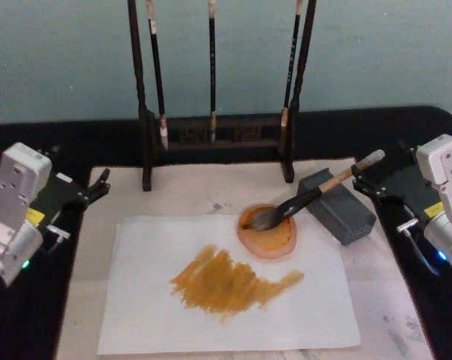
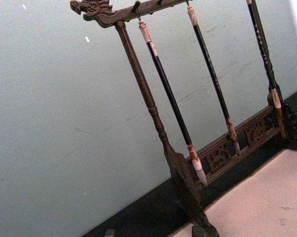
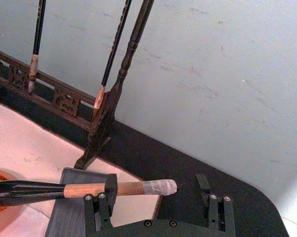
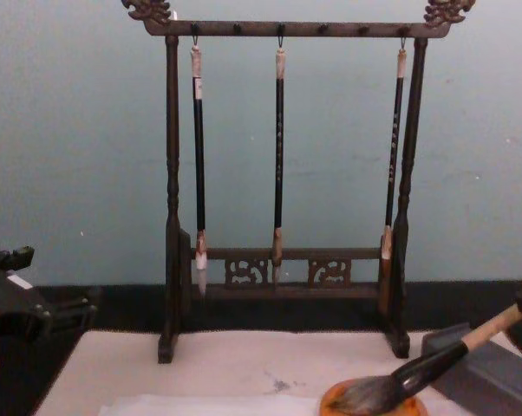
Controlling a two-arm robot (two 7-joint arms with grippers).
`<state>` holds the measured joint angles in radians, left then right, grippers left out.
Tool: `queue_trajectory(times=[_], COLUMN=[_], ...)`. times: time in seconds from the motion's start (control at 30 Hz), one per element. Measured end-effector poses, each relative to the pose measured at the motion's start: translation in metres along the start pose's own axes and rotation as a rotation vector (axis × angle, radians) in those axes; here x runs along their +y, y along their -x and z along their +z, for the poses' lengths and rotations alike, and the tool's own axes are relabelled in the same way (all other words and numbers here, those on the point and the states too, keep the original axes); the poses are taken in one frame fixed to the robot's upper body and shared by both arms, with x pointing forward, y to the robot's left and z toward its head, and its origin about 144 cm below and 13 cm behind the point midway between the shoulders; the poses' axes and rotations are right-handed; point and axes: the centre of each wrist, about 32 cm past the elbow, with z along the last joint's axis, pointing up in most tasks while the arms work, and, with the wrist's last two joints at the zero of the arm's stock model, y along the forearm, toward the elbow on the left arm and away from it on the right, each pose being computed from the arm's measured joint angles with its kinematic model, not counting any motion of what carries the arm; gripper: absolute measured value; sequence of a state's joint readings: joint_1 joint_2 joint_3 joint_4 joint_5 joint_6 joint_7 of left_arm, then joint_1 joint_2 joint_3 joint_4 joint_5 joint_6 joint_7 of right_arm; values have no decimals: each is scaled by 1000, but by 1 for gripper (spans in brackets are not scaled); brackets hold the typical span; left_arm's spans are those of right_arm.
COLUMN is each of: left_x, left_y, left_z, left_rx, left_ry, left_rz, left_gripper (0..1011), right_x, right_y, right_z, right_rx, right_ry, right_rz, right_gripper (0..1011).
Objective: Pick up the brush from the inkstone, write on the paper, then place the brush back to its original position.
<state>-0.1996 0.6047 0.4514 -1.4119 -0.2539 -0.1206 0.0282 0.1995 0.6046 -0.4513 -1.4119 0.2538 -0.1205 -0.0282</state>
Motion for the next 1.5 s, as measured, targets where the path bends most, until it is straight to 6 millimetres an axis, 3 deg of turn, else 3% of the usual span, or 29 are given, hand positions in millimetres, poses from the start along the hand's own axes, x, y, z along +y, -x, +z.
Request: queue_trajectory(times=[1.5], left_x=[0], left_y=[0], left_z=[0], left_rx=[0], left_ry=[0], left_rz=[0], left_gripper=[1010], right_x=[0], right_y=[0], right_z=[0], right_rx=[0], right_ry=[0], right_rz=[0], right_gripper=[1000])
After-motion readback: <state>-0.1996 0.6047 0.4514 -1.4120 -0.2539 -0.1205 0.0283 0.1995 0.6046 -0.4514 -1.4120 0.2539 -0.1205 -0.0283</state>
